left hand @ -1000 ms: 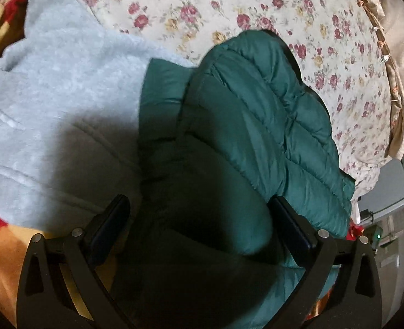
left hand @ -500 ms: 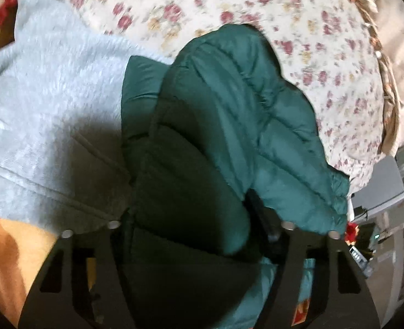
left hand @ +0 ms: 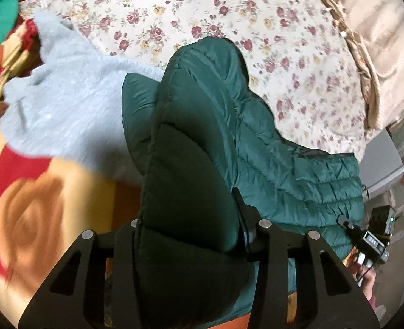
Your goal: Fold large clothes
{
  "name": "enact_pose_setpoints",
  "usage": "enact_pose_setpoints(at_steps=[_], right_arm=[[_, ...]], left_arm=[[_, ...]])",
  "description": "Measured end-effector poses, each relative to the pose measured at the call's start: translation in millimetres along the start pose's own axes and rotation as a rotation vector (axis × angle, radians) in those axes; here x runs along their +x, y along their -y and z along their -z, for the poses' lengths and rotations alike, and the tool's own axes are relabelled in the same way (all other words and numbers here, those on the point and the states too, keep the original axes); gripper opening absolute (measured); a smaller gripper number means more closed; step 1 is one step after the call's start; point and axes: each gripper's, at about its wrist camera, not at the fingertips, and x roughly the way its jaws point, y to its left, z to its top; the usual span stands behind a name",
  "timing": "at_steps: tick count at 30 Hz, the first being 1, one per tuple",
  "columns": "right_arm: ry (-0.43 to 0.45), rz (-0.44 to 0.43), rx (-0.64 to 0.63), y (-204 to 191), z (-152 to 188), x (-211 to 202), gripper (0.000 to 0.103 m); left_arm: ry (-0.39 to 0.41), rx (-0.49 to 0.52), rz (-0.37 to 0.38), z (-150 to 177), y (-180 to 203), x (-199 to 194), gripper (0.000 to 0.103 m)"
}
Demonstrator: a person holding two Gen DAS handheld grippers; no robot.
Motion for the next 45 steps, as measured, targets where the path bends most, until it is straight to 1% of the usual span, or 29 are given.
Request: enact_pose_setpoints(at_steps=[5, 8, 10, 11, 12, 13, 14, 15, 16, 17, 19, 21, 24, 26, 30, 33, 36, 45], right_arm=[[-0.054, -0.028, 0.027, -7, 40, -19, 0.043], [-0.065, -0.052, 0.070, -3, 61, -29, 0.043], [-0.075, -0.033, 0.085, -1, 69, -29, 0.047], [-0.083, -0.002, 0.093, 2, 73, -26, 0.048], [-0.090, 0.032, 0.098, 4, 74, -23, 0.057], [-0.103, 0.084, 0.091, 6, 76, -18, 0.067], [-0.119, 0.175, 0.060, 8, 77, -8, 0.071], [-0.125, 0.213, 0.045, 10, 79, -1, 0.081], [-0.119, 0.236, 0.032, 10, 80, 4, 0.088], [-0.101, 0.257, 0.015, 10, 82, 8, 0.090], [-0.085, 0.278, 0.007, 6, 82, 8, 0.090], [-0.074, 0.311, -0.007, -3, 82, 4, 0.090], [-0.040, 0.388, -0.046, -18, 81, -10, 0.090], [-0.009, 0.408, -0.057, -27, 82, -20, 0.090], [0.049, 0.400, -0.068, -43, 86, -42, 0.090], [0.090, 0.388, -0.081, -62, 89, -48, 0.090], [0.095, 0.387, -0.100, -79, 95, -46, 0.090], [0.119, 0.345, -0.149, -124, 120, -23, 0.091]], left_arm=[[-0.016, 0.063, -0.004, 35, 3, -42, 0.040], [-0.019, 0.095, -0.017, 53, 4, -58, 0.040], [-0.026, 0.099, -0.030, 60, 1, -59, 0.042], [-0.028, 0.098, -0.043, 63, -3, -57, 0.044], [-0.028, 0.089, -0.060, 65, -7, -54, 0.047], [-0.032, 0.079, -0.083, 67, -11, -49, 0.054], [-0.043, 0.075, -0.110, 69, -15, -42, 0.064], [-0.047, 0.063, -0.131, 70, -19, -35, 0.068], [-0.045, 0.046, -0.144, 72, -24, -31, 0.076], [-0.034, 0.027, -0.154, 73, -27, -29, 0.081], [-0.016, 0.012, -0.171, 75, -28, -30, 0.083], [-0.002, 0.022, -0.199, 77, -24, -34, 0.083], [0.049, 0.082, -0.277, 83, -9, -51, 0.083], [0.087, 0.130, -0.314, 88, 3, -61, 0.083], [0.138, 0.202, -0.372, 98, 25, -75, 0.083], [0.182, 0.256, -0.393, 107, 42, -81, 0.083], [0.222, 0.284, -0.419, 113, 57, -83, 0.083], [0.246, 0.329, -0.461, 134, 84, -78, 0.083]])
